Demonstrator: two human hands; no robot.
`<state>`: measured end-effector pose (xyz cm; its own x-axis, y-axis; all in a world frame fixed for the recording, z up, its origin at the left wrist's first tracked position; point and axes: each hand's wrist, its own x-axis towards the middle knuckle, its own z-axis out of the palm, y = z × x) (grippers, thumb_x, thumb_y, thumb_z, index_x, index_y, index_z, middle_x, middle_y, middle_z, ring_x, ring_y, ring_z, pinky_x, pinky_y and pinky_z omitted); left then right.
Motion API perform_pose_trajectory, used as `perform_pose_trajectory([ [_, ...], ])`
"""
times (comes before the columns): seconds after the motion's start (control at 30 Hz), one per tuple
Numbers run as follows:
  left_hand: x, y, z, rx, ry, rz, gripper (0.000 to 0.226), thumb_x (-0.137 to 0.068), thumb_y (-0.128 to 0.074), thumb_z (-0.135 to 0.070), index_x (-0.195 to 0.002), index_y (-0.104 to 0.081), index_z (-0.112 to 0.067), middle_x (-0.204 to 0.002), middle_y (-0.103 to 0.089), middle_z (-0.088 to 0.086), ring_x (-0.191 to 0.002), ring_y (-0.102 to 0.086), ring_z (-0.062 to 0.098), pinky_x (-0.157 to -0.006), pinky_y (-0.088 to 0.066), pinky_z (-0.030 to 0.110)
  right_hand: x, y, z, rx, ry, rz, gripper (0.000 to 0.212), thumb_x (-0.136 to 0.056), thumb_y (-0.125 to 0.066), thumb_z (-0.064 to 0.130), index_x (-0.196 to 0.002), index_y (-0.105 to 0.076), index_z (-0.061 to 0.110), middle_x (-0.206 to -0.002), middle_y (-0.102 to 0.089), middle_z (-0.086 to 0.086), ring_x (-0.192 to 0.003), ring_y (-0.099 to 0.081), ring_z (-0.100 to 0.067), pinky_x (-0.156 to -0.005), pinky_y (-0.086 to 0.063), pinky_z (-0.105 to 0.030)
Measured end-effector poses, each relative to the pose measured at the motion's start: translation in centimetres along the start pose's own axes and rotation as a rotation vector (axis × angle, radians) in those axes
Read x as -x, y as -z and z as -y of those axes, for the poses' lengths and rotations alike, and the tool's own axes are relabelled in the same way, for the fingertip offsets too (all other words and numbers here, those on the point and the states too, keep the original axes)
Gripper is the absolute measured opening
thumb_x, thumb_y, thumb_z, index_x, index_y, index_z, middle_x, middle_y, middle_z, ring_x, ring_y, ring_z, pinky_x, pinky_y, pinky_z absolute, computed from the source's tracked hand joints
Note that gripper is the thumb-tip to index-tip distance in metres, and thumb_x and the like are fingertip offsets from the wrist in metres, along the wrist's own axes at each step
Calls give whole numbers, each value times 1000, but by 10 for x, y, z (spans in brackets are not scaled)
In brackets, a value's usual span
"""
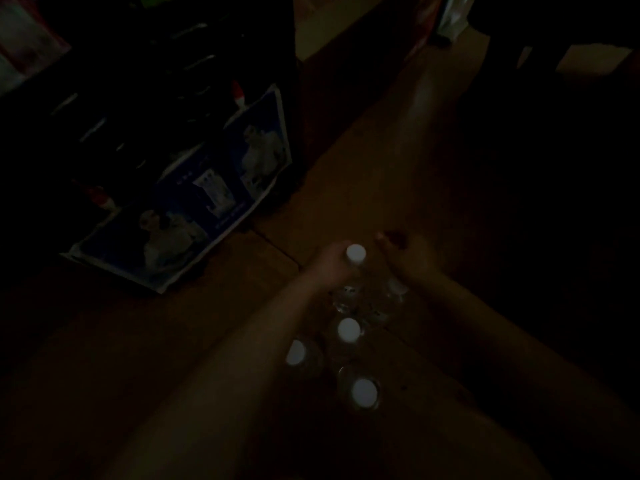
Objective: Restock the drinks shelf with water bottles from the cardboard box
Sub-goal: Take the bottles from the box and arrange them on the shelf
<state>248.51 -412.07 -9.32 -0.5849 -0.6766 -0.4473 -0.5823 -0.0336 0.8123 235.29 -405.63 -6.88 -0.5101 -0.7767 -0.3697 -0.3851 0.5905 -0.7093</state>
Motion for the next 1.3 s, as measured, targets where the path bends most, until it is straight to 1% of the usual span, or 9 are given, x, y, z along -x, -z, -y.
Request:
perform_pose_trajectory([
  [0.13, -4, -3, 4, 0, -40, -23, 40, -81, -73, -12, -119, -60, -7, -118, -64, 11, -110, -60, 22, -96, -49, 38, 3, -6, -5, 39, -17, 31, 41, -98, -48, 33, -126, -57, 4, -123, -61, -16, -116, -57, -31, -97, -46, -41],
  [0.33, -3, -21, 1, -73, -55, -35, 33, -84, -69, -19, -115, -63, -13, -115, -66, 9, -107, -61, 24, -94, -50, 44, 7, -9, -1, 51, -3, 9, 35, -101, -45, 26, -125, -56, 3, -118, -62, -12, -111, -58, -24, -87, -44, -34],
  [0.57, 56, 45, -31, 35, 7, -149, 39, -79, -74, -13, -114, -59, -5, -115, -64, 9, -109, -60, 22, -95, -50, 37, 41, 36, 53, 123, 40, -48, 36, -102, -41, 23, -131, -52, 5, -126, -58, -18, -111, -58, -31, -86, -45, -37],
  [0.7, 119, 120, -104, 29, -26, -262, 37, -79, -75, -22, -113, -62, -13, -111, -64, 3, -102, -59, 17, -86, -50, 32, 86, 67, 123, 117, 90, 48, 36, -100, -44, 14, -135, -47, 7, -128, -56, -15, -104, -59, -27, -82, -48, -34],
  [0.8, 168, 175, -166, 36, -62, -353, 35, -77, -77, -31, -107, -64, -19, -105, -64, -2, -98, -61, 15, -83, -53, 33, 122, 94, 195, 98, 181, 84, 41, -96, -47, 3, -137, -46, 8, -130, -55, -14, -111, -57, -27, -85, -47, -33],
  [0.97, 250, 249, -273, 31, -86, -502, 48, -71, -79, -44, -106, -62, -15, -104, -65, 0, -95, -62, 16, -73, -51, 30, 176, 139, 319, 76, 323, 195, 47, -91, -50, -2, -136, -46, 11, -130, -56, -10, -112, -58, -27, -72, -47, -30],
  [1.07, 305, 287, -333, 73, -104, -570, 47, -68, -79, -48, -100, -65, -17, -100, -68, -1, -94, -64, 15, -78, -55, 35, 207, 169, 380, 56, 352, 292, 54, -87, -62, 8, -137, -45, 11, -126, -58, -8, -113, -58, -24, -92, -52, -41],
  [1.2, 375, 336, -410, 4, -122, -699, 38, -68, -75, -57, -84, -63, -25, -88, -67, -7, -85, -64, 11, -74, -54, 39, 247, 209, 453, 40, 329, 435, 70, -76, -75, 10, -138, -41, 14, -129, -54, -7, -116, -55, -25, -95, -50, -47],
  [1.3, 416, 368, -455, -25, -111, -846, 47, -67, -71, -64, -88, -68, -22, -85, -68, -7, -79, -64, 8, -76, -56, 45, 275, 229, 503, 40, 376, 543, 83, -69, -82, 11, -139, -36, 15, -129, -53, -3, -121, -51, -24, -101, -46, -44],
])
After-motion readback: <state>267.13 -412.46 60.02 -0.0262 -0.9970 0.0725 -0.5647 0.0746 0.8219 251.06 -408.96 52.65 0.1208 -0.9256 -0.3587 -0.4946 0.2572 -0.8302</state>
